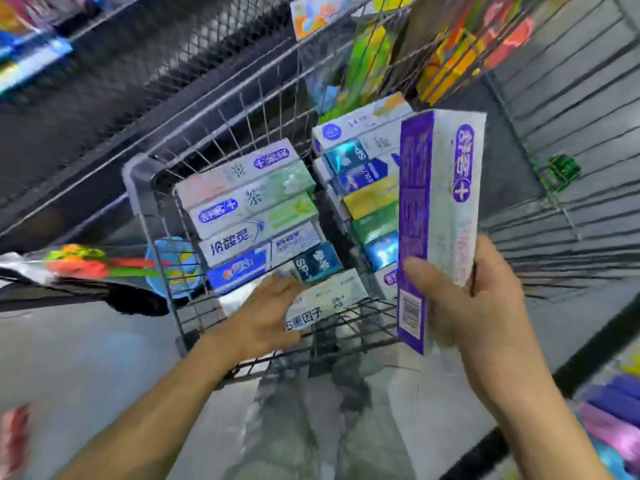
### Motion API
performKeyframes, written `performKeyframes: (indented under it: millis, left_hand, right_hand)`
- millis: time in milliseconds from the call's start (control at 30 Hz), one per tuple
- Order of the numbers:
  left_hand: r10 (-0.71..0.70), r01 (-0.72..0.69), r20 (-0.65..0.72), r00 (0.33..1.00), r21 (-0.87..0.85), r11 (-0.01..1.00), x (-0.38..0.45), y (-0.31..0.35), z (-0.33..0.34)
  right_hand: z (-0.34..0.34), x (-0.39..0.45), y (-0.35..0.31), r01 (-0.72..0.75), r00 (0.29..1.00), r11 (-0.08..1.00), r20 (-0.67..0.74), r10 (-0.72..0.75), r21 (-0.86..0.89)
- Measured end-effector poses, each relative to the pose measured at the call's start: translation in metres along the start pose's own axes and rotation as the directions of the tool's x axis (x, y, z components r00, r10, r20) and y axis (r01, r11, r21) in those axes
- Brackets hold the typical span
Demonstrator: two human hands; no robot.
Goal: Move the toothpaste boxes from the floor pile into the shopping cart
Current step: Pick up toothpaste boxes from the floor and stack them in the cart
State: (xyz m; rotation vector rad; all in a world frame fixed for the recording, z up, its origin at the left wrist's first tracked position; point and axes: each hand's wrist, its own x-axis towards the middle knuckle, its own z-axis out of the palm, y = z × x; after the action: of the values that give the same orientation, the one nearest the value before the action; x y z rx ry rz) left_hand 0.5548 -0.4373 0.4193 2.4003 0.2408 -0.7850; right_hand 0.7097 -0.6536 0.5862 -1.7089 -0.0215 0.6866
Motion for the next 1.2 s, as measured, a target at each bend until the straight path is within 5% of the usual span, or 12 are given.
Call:
performKeyframes:
  millis: [433, 733, 867, 1000, 1200]
  left_hand:
    - [0.087, -0.042, -0.326, 0.941, 0.143, 0.989, 0.006, -0.019, 0.033]
    - [0.041, 0.104, -0.291, 0.956, 0.465, 0.879, -0.018, -0.025, 0.010]
    - [-0.055, 0.351, -0.625, 0.779, 0.362, 0.864, -0.037, -0.029, -0.035]
    - [-0.350, 0.573, -0.723, 0.596, 0.076, 0.816, -0.045, -0.064, -0.072]
    - [-0.440, 0.508, -0.709, 0.552, -0.133, 0.851, -0.031, -0.083, -0.052]
  right_hand:
    - [0.019, 0.041, 0.018, -0.026, 0.982, 0.989, 0.179, 0.052, -0.147]
    - [0.028, 0.048, 0.023, -0.023, 0.971, 0.966, 0.223, 0.083, -0.259]
    - [0.033, 0.056, 0.022, 0.049, 0.968, 0.923, 0.247, 0.051, -0.381]
    - [0.050, 0.066, 0.014, 0.200, 0.951, 0.814, 0.309, -0.027, -0.545]
    - [0.101, 0.109, 0.013, 0.481, 0.862, 0.428, 0.501, -0.073, -0.765]
